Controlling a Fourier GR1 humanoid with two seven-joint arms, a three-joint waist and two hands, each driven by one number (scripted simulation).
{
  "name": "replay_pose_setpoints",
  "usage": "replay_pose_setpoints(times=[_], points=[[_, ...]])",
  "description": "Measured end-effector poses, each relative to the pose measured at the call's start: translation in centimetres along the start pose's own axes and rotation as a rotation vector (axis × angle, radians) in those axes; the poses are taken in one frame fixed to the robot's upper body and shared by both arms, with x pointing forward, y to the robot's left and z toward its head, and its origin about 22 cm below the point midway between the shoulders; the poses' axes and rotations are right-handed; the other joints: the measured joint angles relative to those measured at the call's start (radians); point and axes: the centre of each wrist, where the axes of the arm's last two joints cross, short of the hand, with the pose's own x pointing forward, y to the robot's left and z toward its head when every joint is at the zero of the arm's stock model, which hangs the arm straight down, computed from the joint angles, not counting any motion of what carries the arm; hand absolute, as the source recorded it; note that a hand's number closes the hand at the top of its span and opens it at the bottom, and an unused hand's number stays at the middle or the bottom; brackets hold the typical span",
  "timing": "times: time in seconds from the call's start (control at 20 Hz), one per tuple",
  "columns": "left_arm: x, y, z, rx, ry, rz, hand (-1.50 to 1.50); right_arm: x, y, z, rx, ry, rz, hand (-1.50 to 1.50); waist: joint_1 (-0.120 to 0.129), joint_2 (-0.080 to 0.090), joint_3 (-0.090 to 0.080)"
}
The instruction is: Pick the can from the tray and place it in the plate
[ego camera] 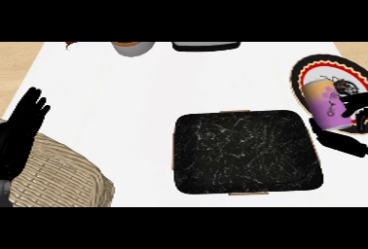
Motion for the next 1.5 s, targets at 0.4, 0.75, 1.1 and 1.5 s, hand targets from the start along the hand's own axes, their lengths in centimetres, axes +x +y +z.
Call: replay_pose_setpoints(times=[0.4, 0.75, 1.1, 1.5], points=[[0.7, -1.0, -0.8, -0.044, -0.021, 0.0, 0.0, -3.6, -2.3, -4.1, -0.072, 0.028, 0.016, 1.5, 0.042, 0.013, -0.002], [1.4, -1.8, -1.3, -0.078, -0.043, 0.0, 0.0, -7.8, -4.1, -5.1, 0.001, 0.136, 0.105, -1.5, 0.078, 0.031, -0.005], [1.8, -2.6, -1.8, -0.106, -0.052, 0.008, 0.0, -10.3, -4.2, -5.5, 0.178, 0.209, 0.123, -1.5, 0.108, 0.035, -0.005], [1.4, -2.4, -1.9, -0.103, -0.023, 0.005, 0.0, -10.5, -3.5, -7.5, 0.137, 0.152, -0.135, -1.5, 0.095, 0.023, -0.001]])
